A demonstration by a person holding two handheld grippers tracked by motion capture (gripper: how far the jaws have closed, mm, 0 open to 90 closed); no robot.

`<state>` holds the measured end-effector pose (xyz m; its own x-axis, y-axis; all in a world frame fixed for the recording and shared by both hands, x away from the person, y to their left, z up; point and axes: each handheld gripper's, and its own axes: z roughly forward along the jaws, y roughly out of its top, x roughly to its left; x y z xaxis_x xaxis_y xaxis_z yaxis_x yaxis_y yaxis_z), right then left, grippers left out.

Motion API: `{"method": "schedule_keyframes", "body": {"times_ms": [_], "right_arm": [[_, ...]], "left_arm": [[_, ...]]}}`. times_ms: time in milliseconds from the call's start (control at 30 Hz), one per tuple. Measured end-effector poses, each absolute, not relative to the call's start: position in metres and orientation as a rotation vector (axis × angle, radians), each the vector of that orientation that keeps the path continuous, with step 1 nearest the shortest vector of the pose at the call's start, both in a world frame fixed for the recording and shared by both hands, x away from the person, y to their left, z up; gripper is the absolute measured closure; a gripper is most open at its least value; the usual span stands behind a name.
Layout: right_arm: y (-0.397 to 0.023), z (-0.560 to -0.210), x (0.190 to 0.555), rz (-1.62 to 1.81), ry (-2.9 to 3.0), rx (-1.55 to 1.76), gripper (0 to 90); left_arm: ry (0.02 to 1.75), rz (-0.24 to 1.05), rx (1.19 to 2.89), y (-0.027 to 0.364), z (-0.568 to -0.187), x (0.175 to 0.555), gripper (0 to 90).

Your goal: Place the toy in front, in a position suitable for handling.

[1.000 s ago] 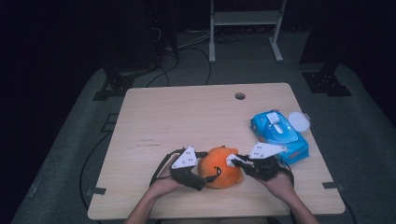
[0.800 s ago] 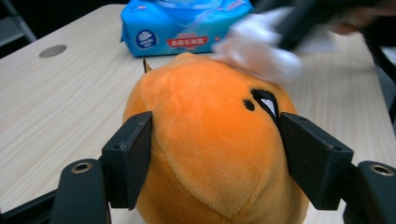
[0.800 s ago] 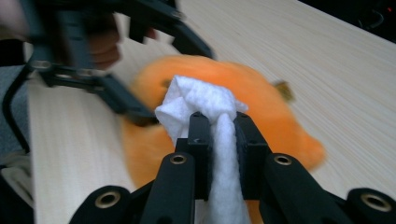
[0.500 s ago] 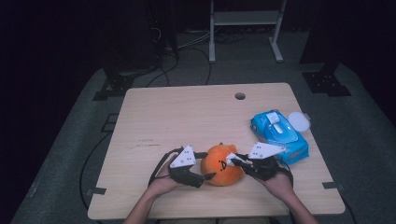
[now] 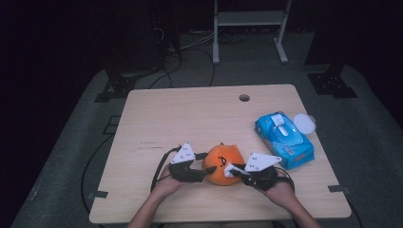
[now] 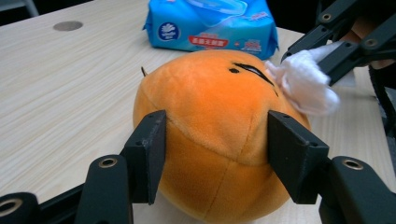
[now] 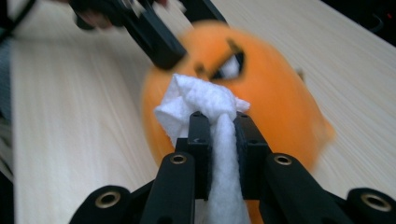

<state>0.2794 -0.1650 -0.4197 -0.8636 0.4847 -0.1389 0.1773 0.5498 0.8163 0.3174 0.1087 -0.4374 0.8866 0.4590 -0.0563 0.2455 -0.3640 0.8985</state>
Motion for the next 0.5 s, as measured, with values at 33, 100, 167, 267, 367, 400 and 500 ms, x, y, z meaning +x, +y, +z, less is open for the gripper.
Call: {"method": "schedule_keyframes", "body": {"times_ms": [33, 100, 167, 267, 367, 400, 500], "right_arm": [[-0.169, -0.421, 0.280, 1.215, 2.444, 0.563, 78.5], [-0.173, -0.423, 0.279, 1.208, 2.447, 0.576, 78.4], [-0.169, -0.422, 0.277, 1.209, 2.450, 0.578, 78.4], [-0.155, -0.423, 0.273, 1.265, 2.494, 0.520, 78.4], [-0.145, -0.422, 0.269, 1.245, 2.515, 0.453, 78.3], [-0.146, -0.421, 0.270, 1.246, 2.508, 0.451, 78.4], [-0.161, -0.416, 0.281, 1.298, 2.437, 0.556, 78.4]], "left_arm": [[0.524, 0.235, 1.955, 0.109, -0.438, 0.318, 40.8], [0.543, 0.224, 1.942, 0.108, -0.438, 0.319, 40.7], [0.553, 0.242, 1.942, 0.105, -0.437, 0.319, 40.1], [0.572, 0.239, 1.933, 0.104, -0.438, 0.320, 39.0], [0.566, 0.228, 1.944, 0.106, -0.438, 0.320, 38.3], [0.560, 0.223, 1.949, 0.106, -0.439, 0.320, 38.2], [0.532, 0.228, 1.962, 0.105, -0.440, 0.318, 38.1]]}}
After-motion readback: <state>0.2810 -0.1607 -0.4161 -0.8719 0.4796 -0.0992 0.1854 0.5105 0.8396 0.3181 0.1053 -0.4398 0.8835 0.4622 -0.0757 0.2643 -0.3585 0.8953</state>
